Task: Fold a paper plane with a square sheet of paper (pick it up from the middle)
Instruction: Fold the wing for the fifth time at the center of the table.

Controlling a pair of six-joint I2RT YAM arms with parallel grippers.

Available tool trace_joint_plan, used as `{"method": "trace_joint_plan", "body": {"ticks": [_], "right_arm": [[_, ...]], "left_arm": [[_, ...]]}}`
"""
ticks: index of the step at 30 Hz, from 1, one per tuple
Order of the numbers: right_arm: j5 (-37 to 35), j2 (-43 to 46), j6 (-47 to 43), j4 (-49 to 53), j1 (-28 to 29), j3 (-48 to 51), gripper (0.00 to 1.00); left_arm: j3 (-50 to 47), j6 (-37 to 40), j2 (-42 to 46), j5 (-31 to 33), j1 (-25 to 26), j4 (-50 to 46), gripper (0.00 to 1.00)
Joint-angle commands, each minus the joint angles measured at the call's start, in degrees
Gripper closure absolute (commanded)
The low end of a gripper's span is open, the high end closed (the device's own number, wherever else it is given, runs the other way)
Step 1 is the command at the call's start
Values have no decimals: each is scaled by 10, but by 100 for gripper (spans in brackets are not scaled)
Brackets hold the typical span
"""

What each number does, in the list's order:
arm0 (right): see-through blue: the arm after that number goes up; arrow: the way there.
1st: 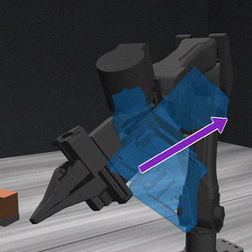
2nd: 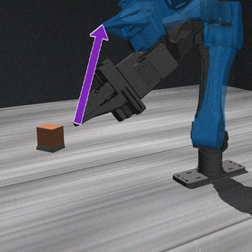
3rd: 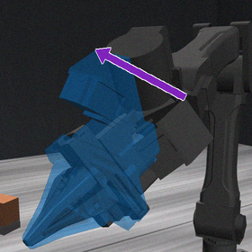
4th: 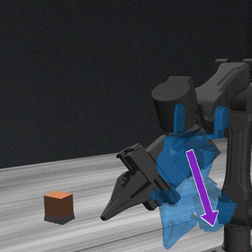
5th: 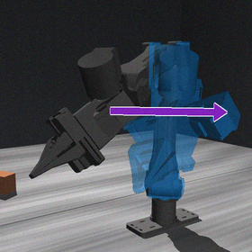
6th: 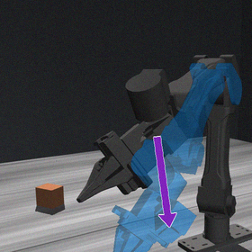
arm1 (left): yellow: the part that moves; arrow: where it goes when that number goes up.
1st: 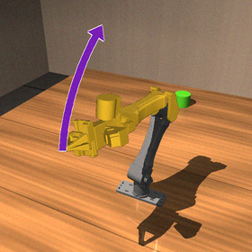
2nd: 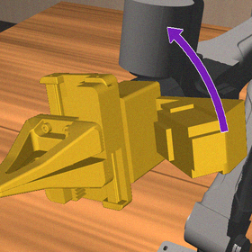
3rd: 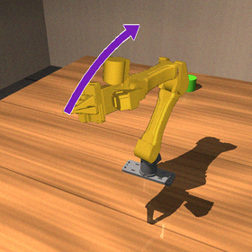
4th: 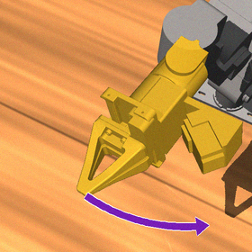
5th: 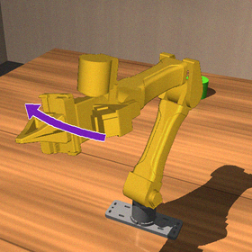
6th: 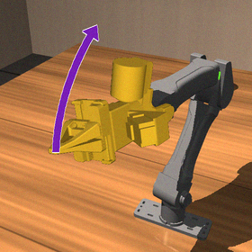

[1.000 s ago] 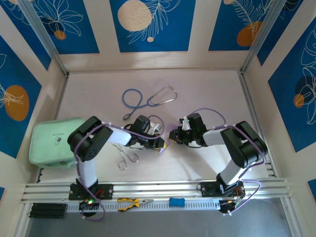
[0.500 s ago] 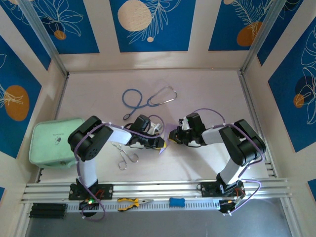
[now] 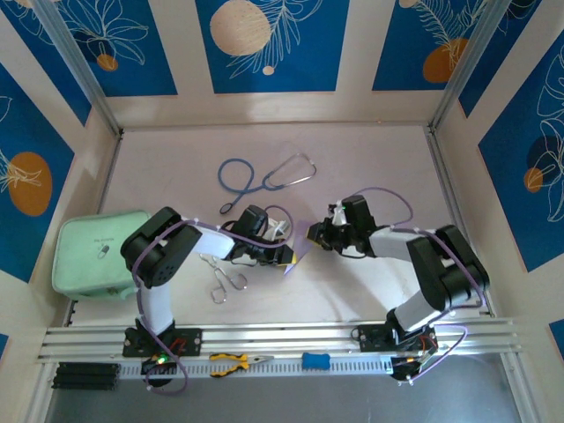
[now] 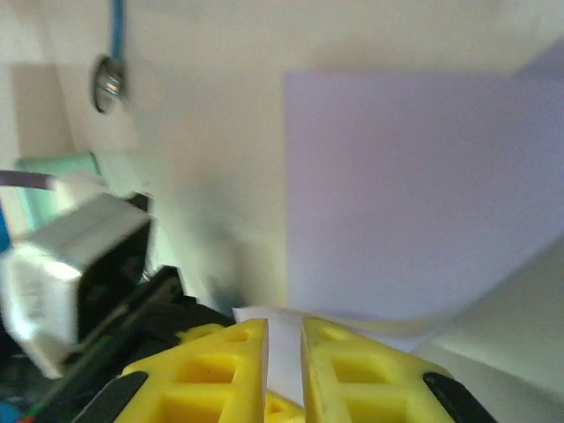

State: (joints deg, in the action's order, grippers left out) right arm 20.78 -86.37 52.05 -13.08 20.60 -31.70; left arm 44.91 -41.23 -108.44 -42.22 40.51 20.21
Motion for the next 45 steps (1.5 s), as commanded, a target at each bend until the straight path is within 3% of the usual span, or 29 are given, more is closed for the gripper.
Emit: {"method": "trace_joint_plan", "body": {"ticks": [1,9,19,24,32,45], "right_arm": [[-13,51,-9,41,-19,21,80],[-1,111,-10,25,-35,77,81],[-21,104,-41,0,-6,79,84],[12,61,-67,-7,8,46,86],[67,-1,-63,-46,11,22,87],[98,-97,-70,-49,42,-34,89]], "left_arm": [[-18,29,-6,21,-6,-8,100],[-26,17,-8,-10,-12,29,100],[-25,19,6,4,-12,1,100],[-32,-15,12,29,-16,-5,100],[-45,-78,-14,10,-20,41,100],[-54,-97,-25,9,-27,46,100]]}}
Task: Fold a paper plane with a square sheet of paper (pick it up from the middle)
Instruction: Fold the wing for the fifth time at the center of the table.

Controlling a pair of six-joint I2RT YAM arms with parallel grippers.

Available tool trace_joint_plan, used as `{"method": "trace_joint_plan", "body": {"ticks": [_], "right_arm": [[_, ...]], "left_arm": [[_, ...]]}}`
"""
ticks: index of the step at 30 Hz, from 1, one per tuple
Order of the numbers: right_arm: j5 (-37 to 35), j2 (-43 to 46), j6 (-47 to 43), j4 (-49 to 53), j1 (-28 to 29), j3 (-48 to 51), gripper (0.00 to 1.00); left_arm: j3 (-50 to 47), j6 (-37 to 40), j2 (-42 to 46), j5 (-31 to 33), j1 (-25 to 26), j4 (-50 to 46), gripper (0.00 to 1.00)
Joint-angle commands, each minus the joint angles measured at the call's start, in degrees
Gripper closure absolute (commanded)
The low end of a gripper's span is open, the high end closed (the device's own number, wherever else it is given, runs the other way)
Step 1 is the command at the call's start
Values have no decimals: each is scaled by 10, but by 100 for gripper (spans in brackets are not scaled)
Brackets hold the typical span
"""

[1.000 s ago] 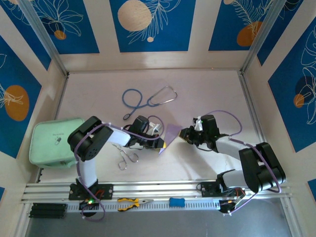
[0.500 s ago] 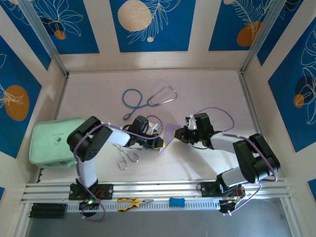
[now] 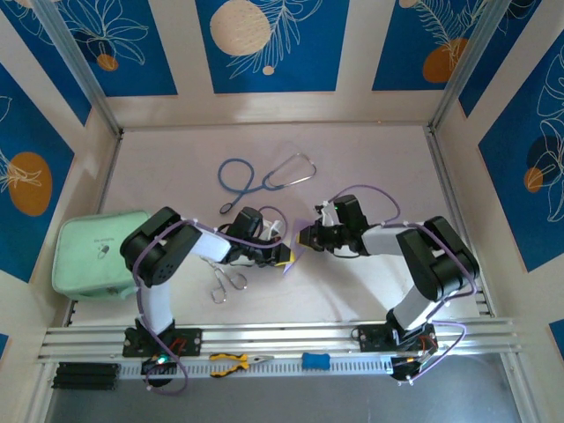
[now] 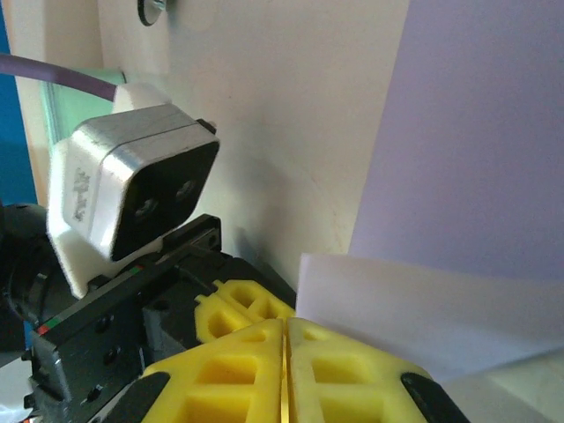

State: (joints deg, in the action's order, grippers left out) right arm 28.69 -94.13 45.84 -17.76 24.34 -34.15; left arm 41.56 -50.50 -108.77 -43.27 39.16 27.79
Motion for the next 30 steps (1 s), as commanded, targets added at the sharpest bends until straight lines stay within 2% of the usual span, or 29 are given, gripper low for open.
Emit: {"method": "trace_joint_plan", "body": {"ticks": [1,8,16,21,24,30], "right_arm": [[17,-25,-6,-6,5,-10,89],[5,-65,5,-20,6,-15,89],[-36,-90,12,32,7,-23,90],[-43,-102,9,59,8,-35,90],[-49,-107,8,70,10,-38,90],[-60,-113,7,87,14,-46,90]], "left_arm": [[-21,-4,-21,20,-13,-32,100],[-17,4,-21,21,-15,-54,100],[-4,30,-21,11,-15,-93,100],[-3,45,-5,-16,-15,-108,90],[-5,53,8,-31,-13,-116,87],[-7,69,23,-46,-7,-133,95]]}}
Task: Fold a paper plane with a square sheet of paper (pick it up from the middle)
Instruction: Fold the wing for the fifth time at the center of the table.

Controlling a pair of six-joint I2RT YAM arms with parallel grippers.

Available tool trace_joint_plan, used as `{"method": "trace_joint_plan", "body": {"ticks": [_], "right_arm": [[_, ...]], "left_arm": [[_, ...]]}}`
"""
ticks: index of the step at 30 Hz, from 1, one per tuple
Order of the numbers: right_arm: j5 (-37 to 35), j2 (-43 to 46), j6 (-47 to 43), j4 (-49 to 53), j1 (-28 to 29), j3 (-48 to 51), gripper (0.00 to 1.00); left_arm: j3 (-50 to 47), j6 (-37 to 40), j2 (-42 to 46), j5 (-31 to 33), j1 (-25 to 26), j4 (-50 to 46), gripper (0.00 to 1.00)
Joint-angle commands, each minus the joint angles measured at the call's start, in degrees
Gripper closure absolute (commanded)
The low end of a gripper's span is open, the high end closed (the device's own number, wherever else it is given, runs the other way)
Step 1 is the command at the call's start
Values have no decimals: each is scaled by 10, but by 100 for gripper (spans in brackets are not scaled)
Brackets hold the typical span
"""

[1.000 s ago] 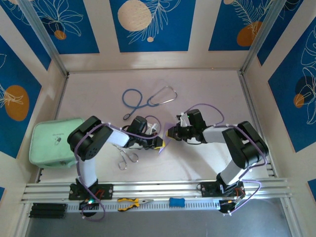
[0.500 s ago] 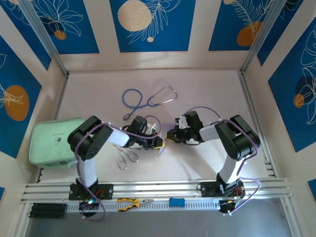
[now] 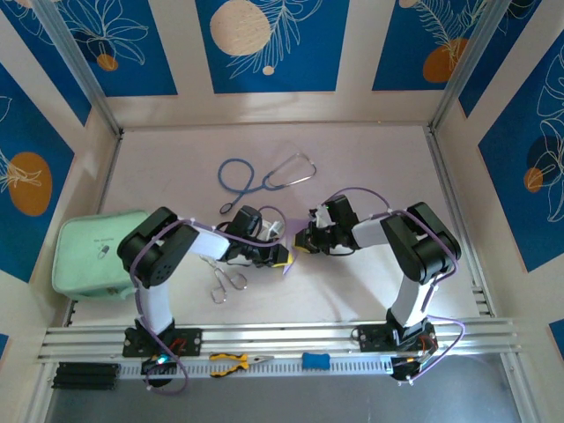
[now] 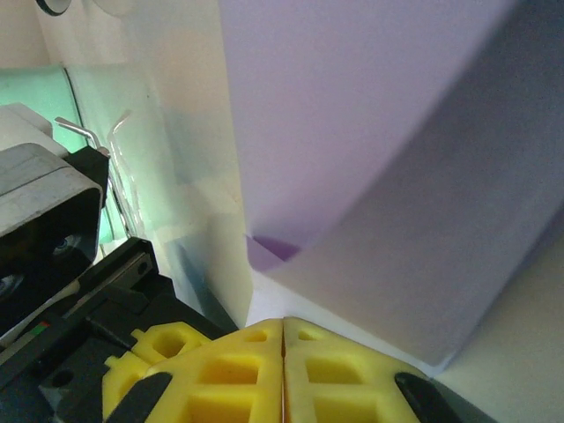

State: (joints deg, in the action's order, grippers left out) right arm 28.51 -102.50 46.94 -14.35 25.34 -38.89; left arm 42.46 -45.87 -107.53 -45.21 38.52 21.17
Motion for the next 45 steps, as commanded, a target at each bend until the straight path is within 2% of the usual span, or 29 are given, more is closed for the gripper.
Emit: {"method": "trace_joint_plan", "body": {"ticks": [1,6,8,11,20,24,27,33,40,45], "right_arm": [[-60,-29,-4,55,5,1,90],[-71,-29,-6,69,8,-2,91],[-75,-30,-7,74,9,-3,91],[-79,-30,-7,78,10,-1,91],[-84,-30,-7,78,13,2,91],[-82,-30,-8,76,14,2,91],[-82,-30,-9,77,15,2,91],[-85,-31,-7,78,15,3,91],[-92,-34,-6,84,15,2,91],[-95,-36,-4,85,16,2,91]], "left_arm": [[-15,24,11,-29,0,-68,95],[-9,30,11,-49,5,-70,100],[-5,38,13,-50,7,-81,92],[-7,38,23,-44,7,-78,87],[-10,20,71,33,8,-80,79],[-11,6,68,40,6,-67,79],[-6,6,59,34,7,-73,83],[-8,3,50,14,8,-68,100],[-11,13,32,-21,8,-80,100],[-5,39,28,-22,9,-129,100]]}}
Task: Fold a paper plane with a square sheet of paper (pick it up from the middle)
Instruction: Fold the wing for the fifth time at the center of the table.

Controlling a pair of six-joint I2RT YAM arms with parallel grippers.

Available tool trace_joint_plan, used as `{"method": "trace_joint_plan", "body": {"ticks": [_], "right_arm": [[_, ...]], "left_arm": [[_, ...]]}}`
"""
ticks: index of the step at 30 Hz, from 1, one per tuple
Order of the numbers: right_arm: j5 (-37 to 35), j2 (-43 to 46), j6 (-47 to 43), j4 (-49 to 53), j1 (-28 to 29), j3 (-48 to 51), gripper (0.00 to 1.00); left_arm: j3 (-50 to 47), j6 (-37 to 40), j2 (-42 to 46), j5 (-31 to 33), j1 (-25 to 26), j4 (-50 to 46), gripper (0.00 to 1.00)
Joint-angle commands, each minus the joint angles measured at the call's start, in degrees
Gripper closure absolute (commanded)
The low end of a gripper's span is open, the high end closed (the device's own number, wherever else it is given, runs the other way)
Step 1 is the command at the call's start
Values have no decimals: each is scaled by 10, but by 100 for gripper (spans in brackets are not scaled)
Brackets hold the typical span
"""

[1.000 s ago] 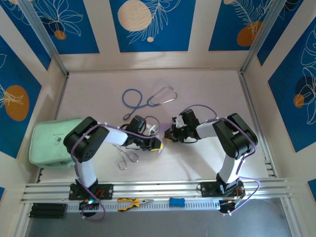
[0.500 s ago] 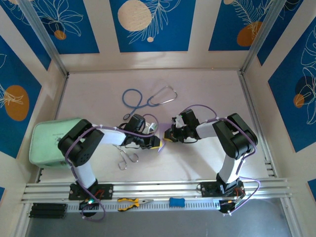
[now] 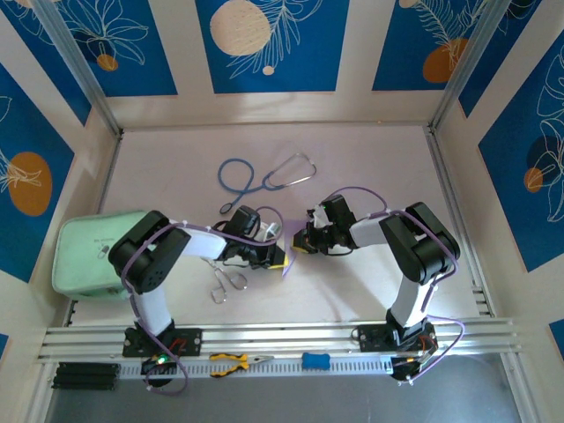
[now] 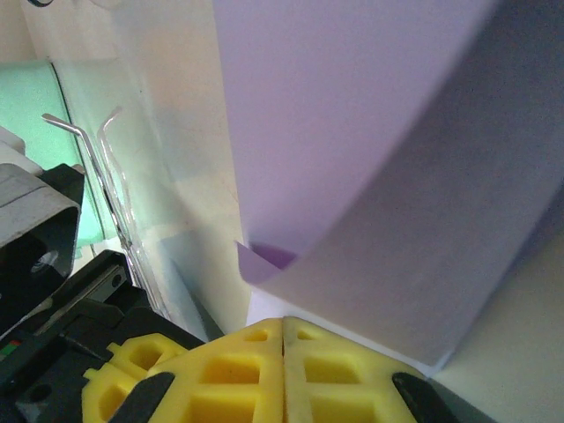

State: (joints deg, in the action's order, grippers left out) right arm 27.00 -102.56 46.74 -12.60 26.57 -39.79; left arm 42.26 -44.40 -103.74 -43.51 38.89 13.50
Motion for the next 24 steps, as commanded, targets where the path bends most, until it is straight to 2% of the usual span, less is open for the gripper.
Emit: {"method": "trace_joint_plan", "body": {"ticks": [1,9,24], "right_arm": [[-80,-36,-2,67,4,10,91],[-85,-40,-2,70,4,9,91],[-92,-48,0,78,5,6,92]], "left_arm": [[0,29,-11,-39,5,-62,100],[10,48,-19,-43,21,-91,100],[7,52,-20,-56,32,-84,100]]}}
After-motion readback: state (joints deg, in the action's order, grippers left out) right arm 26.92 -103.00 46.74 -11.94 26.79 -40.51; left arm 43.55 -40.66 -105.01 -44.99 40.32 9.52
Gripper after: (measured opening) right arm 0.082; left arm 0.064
